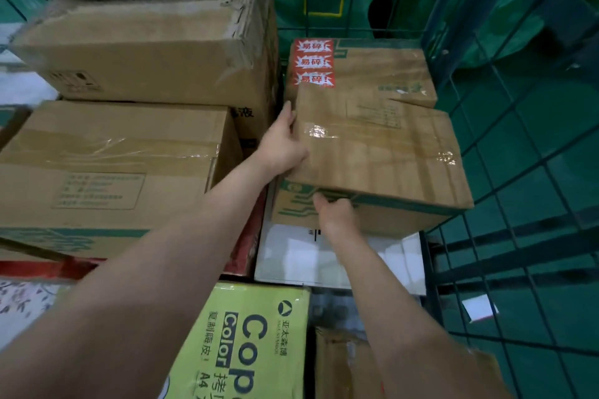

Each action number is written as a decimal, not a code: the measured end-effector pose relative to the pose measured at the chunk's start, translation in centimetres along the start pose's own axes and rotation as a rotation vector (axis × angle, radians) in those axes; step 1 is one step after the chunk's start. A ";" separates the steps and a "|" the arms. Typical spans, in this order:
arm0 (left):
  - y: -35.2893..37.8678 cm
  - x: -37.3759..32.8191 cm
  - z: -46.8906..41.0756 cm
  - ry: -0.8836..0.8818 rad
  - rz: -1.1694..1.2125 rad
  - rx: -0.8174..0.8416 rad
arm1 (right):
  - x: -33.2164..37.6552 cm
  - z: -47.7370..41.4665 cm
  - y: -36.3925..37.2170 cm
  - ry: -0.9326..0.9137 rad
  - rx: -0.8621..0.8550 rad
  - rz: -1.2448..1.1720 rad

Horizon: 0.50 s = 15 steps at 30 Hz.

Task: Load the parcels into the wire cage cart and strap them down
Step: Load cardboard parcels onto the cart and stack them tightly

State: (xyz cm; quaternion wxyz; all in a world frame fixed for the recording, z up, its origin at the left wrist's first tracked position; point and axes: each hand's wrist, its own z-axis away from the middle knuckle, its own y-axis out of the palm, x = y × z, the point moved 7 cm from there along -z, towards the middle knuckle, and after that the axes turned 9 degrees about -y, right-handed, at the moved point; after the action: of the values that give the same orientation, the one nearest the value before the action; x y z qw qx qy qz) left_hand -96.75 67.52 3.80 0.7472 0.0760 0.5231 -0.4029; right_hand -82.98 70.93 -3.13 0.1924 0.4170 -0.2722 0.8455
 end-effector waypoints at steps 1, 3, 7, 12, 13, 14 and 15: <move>0.4 -0.1 0.2 -0.015 -0.104 0.002 | 0.1 -0.2 -0.1 0.007 0.003 -0.003; 1.0 1.4 0.3 -0.081 -0.253 0.003 | -0.4 -0.8 -0.4 0.025 0.020 -0.011; 1.6 7.0 0.6 -0.425 -0.295 0.001 | -1.6 -1.3 -1.8 0.087 0.065 -0.025; 1.8 7.0 -0.5 -0.404 -0.189 -0.115 | -1.8 -1.8 -2.3 0.030 0.114 0.081; 1.7 7.2 -0.7 -0.386 -0.185 -0.116 | -2.1 -1.7 -2.4 0.019 0.115 0.111; 1.6 7.6 -0.7 -0.382 -0.186 -0.113 | -2.5 -1.5 -2.7 0.010 0.111 0.137; 1.5 8.1 -0.3 -0.389 -0.194 -0.113 | -2.7 -1.4 -3.1 -0.008 0.107 0.164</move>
State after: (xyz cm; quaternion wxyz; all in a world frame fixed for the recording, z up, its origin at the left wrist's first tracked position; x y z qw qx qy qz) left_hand -94.89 64.50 -3.63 0.7950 -0.0957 0.3956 -0.4499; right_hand -80.53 73.88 -5.12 0.0989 0.4064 -0.2609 0.8701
